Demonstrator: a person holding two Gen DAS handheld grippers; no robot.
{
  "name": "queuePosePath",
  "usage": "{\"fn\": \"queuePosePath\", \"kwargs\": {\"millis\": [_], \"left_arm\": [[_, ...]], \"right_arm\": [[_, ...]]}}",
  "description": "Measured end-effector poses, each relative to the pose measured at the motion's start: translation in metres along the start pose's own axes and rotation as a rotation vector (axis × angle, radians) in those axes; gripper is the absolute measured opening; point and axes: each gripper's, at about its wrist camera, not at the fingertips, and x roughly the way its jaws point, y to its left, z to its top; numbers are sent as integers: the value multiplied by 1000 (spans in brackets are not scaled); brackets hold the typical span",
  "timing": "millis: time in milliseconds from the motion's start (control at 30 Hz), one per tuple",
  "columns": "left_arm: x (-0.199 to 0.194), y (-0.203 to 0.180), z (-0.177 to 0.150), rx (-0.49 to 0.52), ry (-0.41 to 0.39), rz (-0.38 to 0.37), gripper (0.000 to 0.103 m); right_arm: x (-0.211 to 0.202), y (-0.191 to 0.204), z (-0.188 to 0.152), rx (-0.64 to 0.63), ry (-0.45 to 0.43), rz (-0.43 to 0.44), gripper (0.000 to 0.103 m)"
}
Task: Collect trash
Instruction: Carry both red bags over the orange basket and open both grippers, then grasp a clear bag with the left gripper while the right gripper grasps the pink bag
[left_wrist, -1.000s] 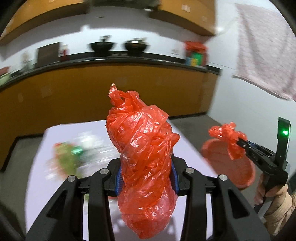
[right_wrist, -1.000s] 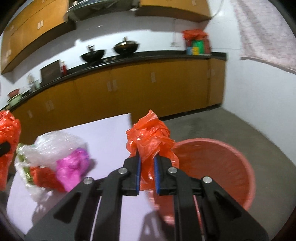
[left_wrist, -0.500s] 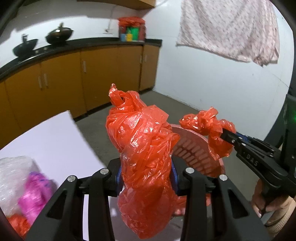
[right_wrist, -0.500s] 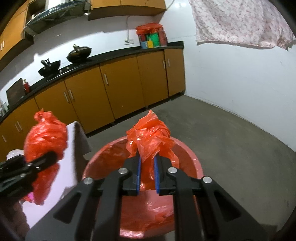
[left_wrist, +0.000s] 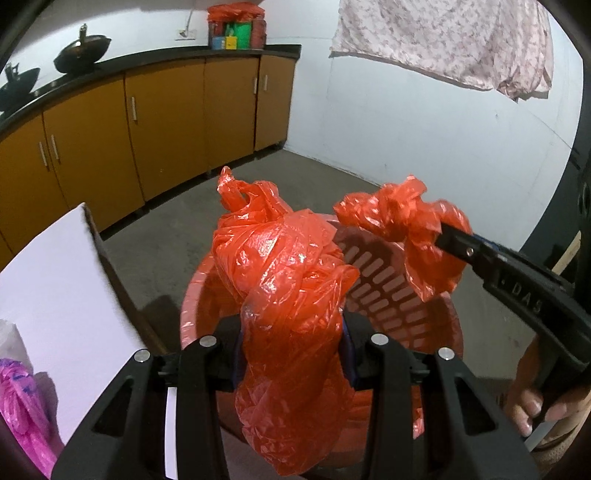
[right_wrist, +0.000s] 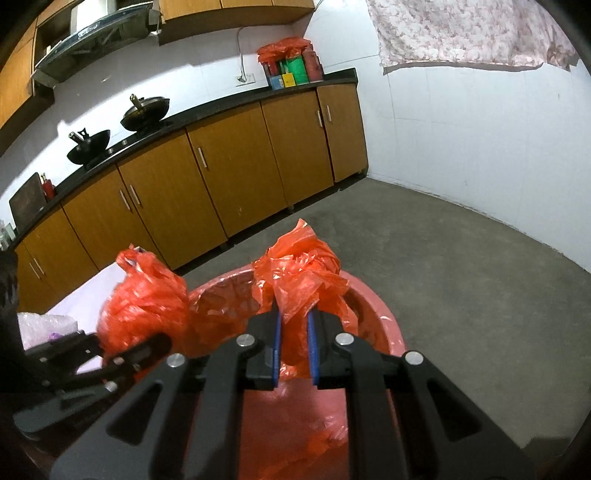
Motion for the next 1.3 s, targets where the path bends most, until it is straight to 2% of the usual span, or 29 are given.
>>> {"fn": "queuePosePath", "kwargs": {"millis": [167, 267, 400, 500, 633, 733, 867, 1033, 1300], "left_arm": [[0, 2, -3, -8, 9, 7, 57], [-3, 8, -5, -24, 12, 13, 58], [-18, 22, -7, -58, -1, 38, 59], [-38, 34, -9, -89, -30, 70, 59], [-75, 52, -16, -145, -75, 125, 61], [-107, 62, -26, -184, -114, 193, 67], [-149, 72, -47, -226, -166, 291, 74], [-205, 94, -86, -308, -232, 472, 85], [-261, 146, -146, -410, -240, 743, 92]], "right_arm": [[-7, -6, -2, 0, -16, 14, 25], [-12, -9, -3, 3, -23, 3, 33], [-23, -11, -2, -2, -36, -20, 37], [-33, -3, -2, -34, -55, -33, 42], [-45, 18, 0, -84, -75, -19, 44], [-54, 41, -3, -121, -83, 14, 44], [-65, 76, -8, -175, -93, 65, 51], [-76, 123, -20, -236, -78, 132, 59], [-74, 188, -46, -277, 5, 265, 60]]}}
